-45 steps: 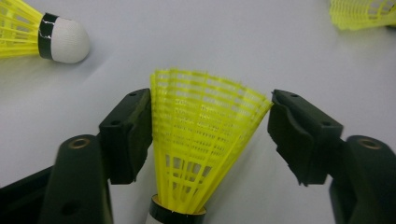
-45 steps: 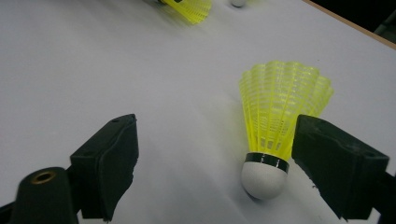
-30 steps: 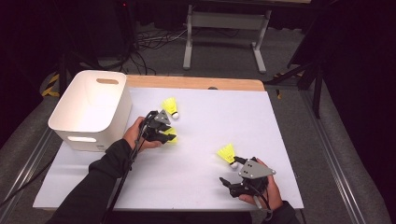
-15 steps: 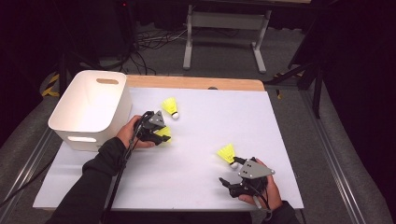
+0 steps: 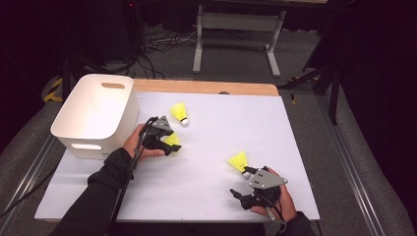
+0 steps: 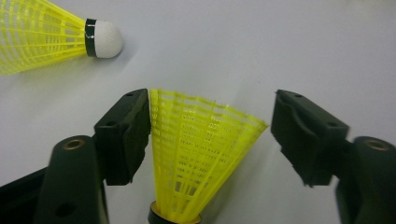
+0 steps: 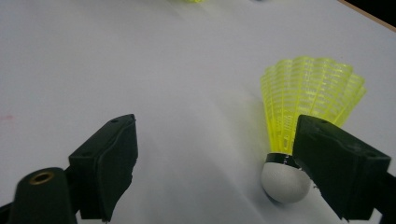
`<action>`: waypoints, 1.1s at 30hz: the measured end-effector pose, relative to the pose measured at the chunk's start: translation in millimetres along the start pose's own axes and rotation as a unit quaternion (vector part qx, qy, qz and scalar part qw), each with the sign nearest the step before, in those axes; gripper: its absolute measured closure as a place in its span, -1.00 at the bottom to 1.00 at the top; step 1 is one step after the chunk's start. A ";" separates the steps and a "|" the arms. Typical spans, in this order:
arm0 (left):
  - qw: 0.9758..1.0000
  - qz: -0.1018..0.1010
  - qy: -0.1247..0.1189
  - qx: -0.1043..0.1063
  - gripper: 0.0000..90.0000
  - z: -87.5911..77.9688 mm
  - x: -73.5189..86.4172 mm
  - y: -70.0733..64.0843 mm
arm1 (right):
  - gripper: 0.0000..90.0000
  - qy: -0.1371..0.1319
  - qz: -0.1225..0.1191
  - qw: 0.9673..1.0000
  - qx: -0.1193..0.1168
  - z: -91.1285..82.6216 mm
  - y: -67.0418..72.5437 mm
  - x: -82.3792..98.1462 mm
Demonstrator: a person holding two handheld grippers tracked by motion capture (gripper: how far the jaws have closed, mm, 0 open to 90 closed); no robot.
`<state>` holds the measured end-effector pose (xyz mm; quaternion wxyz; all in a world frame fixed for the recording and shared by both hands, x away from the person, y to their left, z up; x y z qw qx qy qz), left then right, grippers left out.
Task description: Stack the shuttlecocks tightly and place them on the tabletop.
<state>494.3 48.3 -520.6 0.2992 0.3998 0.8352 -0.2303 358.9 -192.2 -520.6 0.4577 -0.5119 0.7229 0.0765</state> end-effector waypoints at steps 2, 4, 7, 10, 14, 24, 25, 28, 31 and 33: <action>1.000 -0.014 0.000 -0.006 -0.20 -0.4 0.2 0.8 | -0.66 0.001 0.000 1.000 -0.001 0.3 0.0 0.3; 1.000 -0.011 0.006 -0.011 -0.08 -1.5 0.9 0.8 | -0.66 0.001 0.000 1.000 -0.001 0.4 0.1 0.4; 1.000 0.010 0.014 -0.020 0.13 -2.6 -0.3 -0.8 | -0.66 0.005 -0.002 1.000 -0.001 0.8 0.5 0.9; 0.999 0.033 0.024 -0.029 0.24 -2.3 -1.7 -0.2 | -0.66 0.008 -0.003 1.000 -0.002 1.6 0.9 1.8; 0.998 0.049 0.024 -0.041 0.37 -1.5 -8.7 4.4 | -0.65 0.009 -0.003 1.000 -0.003 1.9 0.9 2.0; 0.995 0.079 0.021 -0.059 0.52 4.5 -21.8 13.9 | -0.66 0.011 -0.003 1.000 -0.004 2.1 0.7 3.2; 0.995 0.081 0.020 -0.055 0.52 4.4 -23.1 13.8 | -0.65 0.011 -0.003 1.000 -0.004 2.1 0.9 3.2; 0.996 0.075 0.021 -0.051 0.47 7.7 -20.9 13.1 | -0.66 0.011 -0.003 1.000 -0.004 1.9 0.2 3.9; 0.996 0.067 0.018 -0.047 0.36 9.1 -19.0 13.5 | -0.66 0.011 -0.002 1.000 -0.004 1.9 0.0 4.3; 0.997 0.066 0.021 -0.046 0.30 9.4 -17.4 13.0 | -0.65 0.012 -0.003 1.000 -0.004 1.8 0.3 4.4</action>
Point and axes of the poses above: each handheld gripper's, and its own axes: z roughly forward along the jaws, x roughly out of its underside, y roughly to its left, the point moved 10 cm from there along z, roughly forward along the jaws, and after that the axes turned 11 degrees about -z, right-handed, at the moved point
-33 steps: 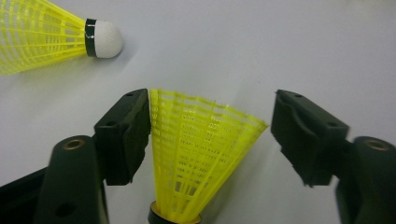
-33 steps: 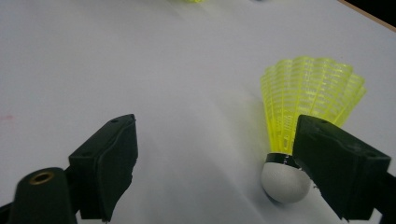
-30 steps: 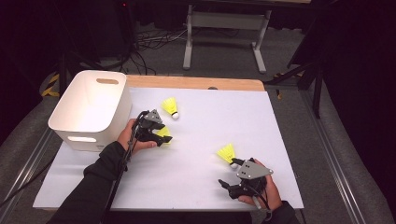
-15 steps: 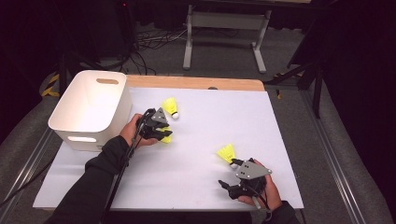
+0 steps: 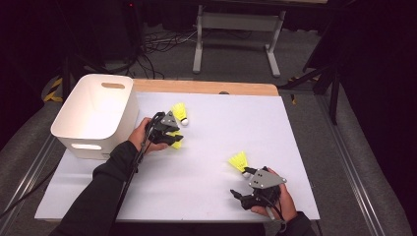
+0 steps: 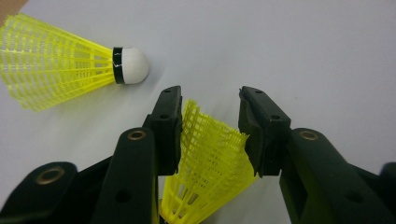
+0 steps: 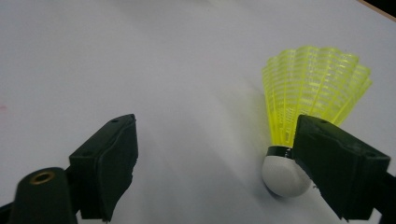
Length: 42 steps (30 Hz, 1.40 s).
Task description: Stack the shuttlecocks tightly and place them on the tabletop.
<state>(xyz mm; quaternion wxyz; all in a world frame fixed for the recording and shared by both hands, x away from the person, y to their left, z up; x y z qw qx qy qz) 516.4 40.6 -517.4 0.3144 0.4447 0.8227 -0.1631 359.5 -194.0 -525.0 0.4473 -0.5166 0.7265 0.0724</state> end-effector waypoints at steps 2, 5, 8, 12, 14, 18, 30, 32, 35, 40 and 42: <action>1.000 -0.001 -0.001 0.001 0.23 -0.3 -0.1 -1.4 | -0.66 0.000 -0.002 1.000 -0.001 0.1 0.4 -0.3; 1.000 0.001 0.000 0.008 0.14 -1.3 0.4 -3.8 | -0.66 0.003 -0.002 1.000 -0.001 0.8 0.8 0.0; 1.000 0.001 -0.004 0.011 0.10 -2.5 0.9 -4.8 | -0.66 0.003 -0.002 1.000 -0.001 0.7 1.2 -0.3; 1.000 0.001 0.000 0.019 0.00 -5.3 3.5 -7.3 | -0.66 0.002 -0.002 1.000 0.001 0.1 0.5 -0.7; 1.000 0.004 0.000 0.024 -0.06 -5.8 4.3 -8.8 | -0.66 0.000 -0.001 1.000 0.003 -0.2 -0.1 -1.1; 0.999 0.005 -0.001 0.036 -0.16 -9.0 5.4 -12.3 | -0.66 -0.003 0.001 1.000 0.008 -1.2 -1.7 -2.0; 0.999 0.006 -0.001 0.049 -0.21 -9.2 7.6 -18.3 | -0.66 -0.002 0.001 1.000 0.007 -0.7 -1.3 -1.9; 0.999 0.006 -0.002 0.044 -0.21 -10.0 7.2 -18.1 | -0.66 -0.001 0.000 1.000 0.006 -0.5 -0.9 -1.9; 0.999 0.010 -0.005 0.045 -0.19 -11.0 5.8 -18.9 | -0.66 -0.002 0.000 1.000 0.006 -0.5 -0.6 -2.2; 0.999 0.008 -0.014 0.041 -0.30 -15.4 3.2 -20.1 | -0.66 -0.003 0.001 1.000 0.007 -0.7 -1.1 -2.4; 0.999 0.010 -0.027 0.034 -0.36 -18.5 0.3 -19.5 | -0.66 -0.004 0.001 1.000 0.008 -0.9 -1.1 -2.8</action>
Point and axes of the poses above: each handheld gripper's, and its own axes: z roughly forward along the jaws, x roughly out of its underside, y roughly to its left, the point moved 10 cm from there along z, roughly forward along the jaws, and after that the axes turned 11 degrees about -z, right-handed, at the moved point
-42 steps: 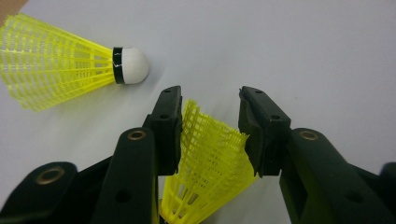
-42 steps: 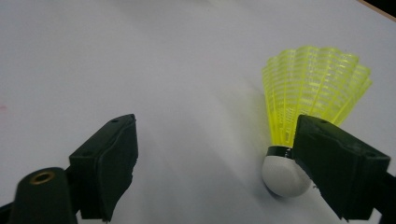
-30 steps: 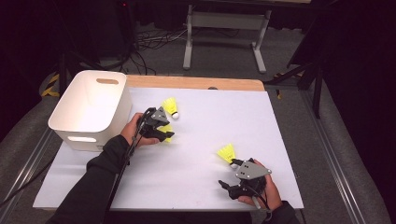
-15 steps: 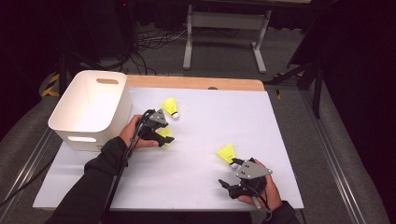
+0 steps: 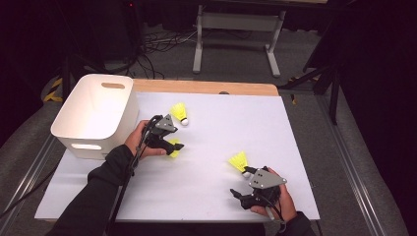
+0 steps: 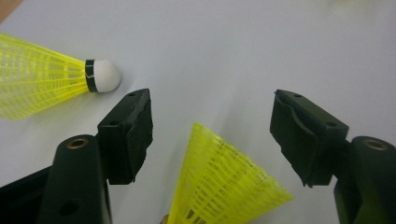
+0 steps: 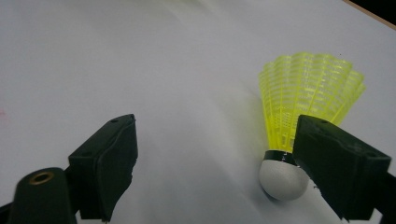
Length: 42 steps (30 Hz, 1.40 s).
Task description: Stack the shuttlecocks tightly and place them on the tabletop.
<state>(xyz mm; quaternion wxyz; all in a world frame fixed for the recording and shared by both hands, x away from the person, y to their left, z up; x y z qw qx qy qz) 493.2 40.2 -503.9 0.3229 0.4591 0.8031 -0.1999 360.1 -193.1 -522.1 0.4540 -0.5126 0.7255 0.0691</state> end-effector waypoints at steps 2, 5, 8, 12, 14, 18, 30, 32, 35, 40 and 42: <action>1.000 0.001 -0.003 -0.004 -0.42 -2.0 -0.7 -0.3 | -0.66 -0.001 0.000 1.000 0.000 -0.1 0.0 -0.2; 1.000 0.005 -0.010 -0.010 -0.46 -5.7 -1.8 -1.6 | -0.66 -0.001 0.001 1.000 0.001 0.0 -0.2 -0.3; 1.000 0.009 -0.020 -0.014 -0.49 -10.5 -2.8 -4.2 | -0.66 -0.001 0.000 1.000 0.002 0.0 -0.3 -0.5; 0.999 0.015 -0.035 -0.022 -0.51 -19.2 -5.1 -7.2 | -0.66 -0.001 0.000 1.000 0.002 -0.2 -0.3 -0.9; 0.999 0.020 -0.043 -0.023 -0.52 -23.9 -6.2 -11.2 | -0.66 -0.002 0.000 1.000 0.005 -0.6 -0.8 -1.3; 0.998 0.035 -0.053 -0.028 -0.54 -30.7 -5.0 -19.5 | -0.66 -0.003 0.001 1.000 0.007 -1.4 -1.8 -1.2; 0.988 0.073 -0.117 -0.064 -0.67 -54.5 17.2 -44.3 | -0.66 -0.007 -0.001 1.000 0.012 -2.7 -2.3 -3.3; 0.987 0.075 -0.123 -0.074 -0.70 -61.0 23.2 -47.8 | -0.66 -0.012 -0.002 1.000 0.016 -4.1 -2.5 -5.6; 0.985 0.069 -0.144 -0.070 -0.72 -73.8 29.4 -53.6 | -0.66 -0.020 -0.002 1.000 0.021 -6.9 -3.1 -9.8; 0.982 0.058 -0.169 -0.063 -0.74 -95.5 51.8 -62.4 | -0.65 -0.026 -0.001 0.999 0.027 -9.6 -5.0 -12.4; 0.982 0.049 -0.175 -0.060 -0.74 -100.3 60.9 -64.3 | -0.65 -0.029 0.001 0.999 0.030 -10.4 -5.8 -13.5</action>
Point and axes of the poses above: each handheld gripper's, and its own axes: z roughly forward along the jaws, x roughly out of its underside, y roughly to its left, the point moved 10 cm from there along z, roughly forward along the jaws, and after that the axes turned 11 degrees about -z, right-handed, at the moved point
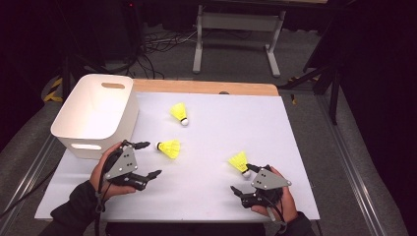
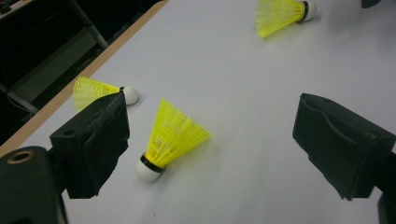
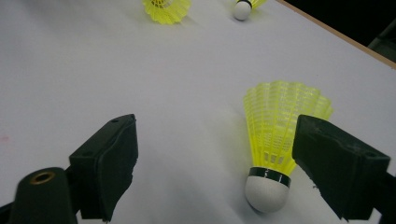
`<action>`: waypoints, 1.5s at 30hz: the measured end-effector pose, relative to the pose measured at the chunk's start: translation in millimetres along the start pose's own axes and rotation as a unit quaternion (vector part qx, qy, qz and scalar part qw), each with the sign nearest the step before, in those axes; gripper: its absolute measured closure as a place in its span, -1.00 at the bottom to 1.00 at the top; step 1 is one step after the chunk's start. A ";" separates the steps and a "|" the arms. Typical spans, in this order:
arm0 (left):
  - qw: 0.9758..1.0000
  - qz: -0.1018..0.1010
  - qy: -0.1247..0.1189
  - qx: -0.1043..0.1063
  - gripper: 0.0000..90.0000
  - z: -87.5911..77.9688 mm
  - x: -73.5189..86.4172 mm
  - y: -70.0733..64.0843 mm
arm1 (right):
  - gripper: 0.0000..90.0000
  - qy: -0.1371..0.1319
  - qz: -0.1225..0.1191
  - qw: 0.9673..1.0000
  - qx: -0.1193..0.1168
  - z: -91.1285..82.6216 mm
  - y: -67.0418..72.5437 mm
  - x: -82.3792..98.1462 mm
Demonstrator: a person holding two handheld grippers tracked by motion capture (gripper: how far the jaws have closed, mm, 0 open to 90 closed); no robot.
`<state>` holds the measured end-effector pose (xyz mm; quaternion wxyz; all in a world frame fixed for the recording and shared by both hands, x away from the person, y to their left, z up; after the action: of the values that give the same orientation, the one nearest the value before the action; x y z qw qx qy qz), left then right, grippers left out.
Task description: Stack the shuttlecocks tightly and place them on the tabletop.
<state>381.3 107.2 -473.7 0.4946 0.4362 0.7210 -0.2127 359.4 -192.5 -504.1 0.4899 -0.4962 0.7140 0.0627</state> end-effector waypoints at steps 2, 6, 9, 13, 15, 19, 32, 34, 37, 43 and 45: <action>1.000 -0.003 0.000 -0.008 -0.74 -5.2 8.1 -0.6 | -0.65 -0.002 0.001 1.000 0.005 -0.9 -1.2 -1.3; 1.000 -0.003 0.003 -0.023 -0.73 -14.5 23.7 0.0 | -0.65 -0.004 0.001 1.000 0.011 -1.9 -3.1 -3.2; 1.000 -0.015 0.000 -0.019 -0.74 -19.4 30.2 -0.1 | -0.64 -0.005 0.003 1.000 0.015 -2.5 -4.4 -4.2; 0.999 -0.031 -0.006 -0.020 -0.74 -26.9 37.5 0.9 | -0.64 -0.006 0.009 1.000 0.022 -2.4 -8.6 -4.0; 0.999 -0.038 -0.009 -0.014 -0.75 -31.0 40.8 0.0 | -0.64 -0.007 0.012 1.000 0.027 -3.4 -10.5 -5.0; 0.999 -0.040 -0.006 -0.014 -0.78 -37.0 46.7 0.5 | -0.63 -0.010 0.013 0.999 0.032 -5.0 -12.3 -7.4; 0.997 -0.073 -0.012 -0.032 -0.82 -55.4 67.7 11.0 | -0.60 -0.041 0.032 0.998 0.037 -9.6 -28.5 -35.8; 0.996 -0.086 -0.022 -0.030 -0.82 -56.9 67.8 10.7 | -0.58 -0.048 0.029 0.998 0.036 -8.1 -30.5 -42.9; 0.995 -0.093 -0.019 -0.027 -0.83 -58.3 71.1 10.4 | -0.56 -0.065 0.035 0.997 0.031 -6.2 -36.0 -55.4; 0.994 -0.100 -0.022 -0.028 -0.83 -59.3 71.9 13.9 | -0.56 -0.067 0.031 0.996 0.041 4.4 -46.0 -78.6; 0.995 -0.099 -0.021 -0.026 -0.83 -58.7 72.1 13.2 | -0.56 -0.059 0.025 0.997 0.037 13.3 -46.6 -90.9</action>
<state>352.1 187.6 -512.2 0.4971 0.3450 0.7555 -0.2512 406.3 -149.3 -423.1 0.5475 -0.4554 0.6978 0.0772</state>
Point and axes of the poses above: each handheld gripper's, and its own axes: z roughly forward along the jaws, x roughly out of its underside, y roughly to its left, the point moved 10 cm from there along z, roughly forward along the jaws, and after that the axes turned 11 degrees about -z, right-handed, at the moved point
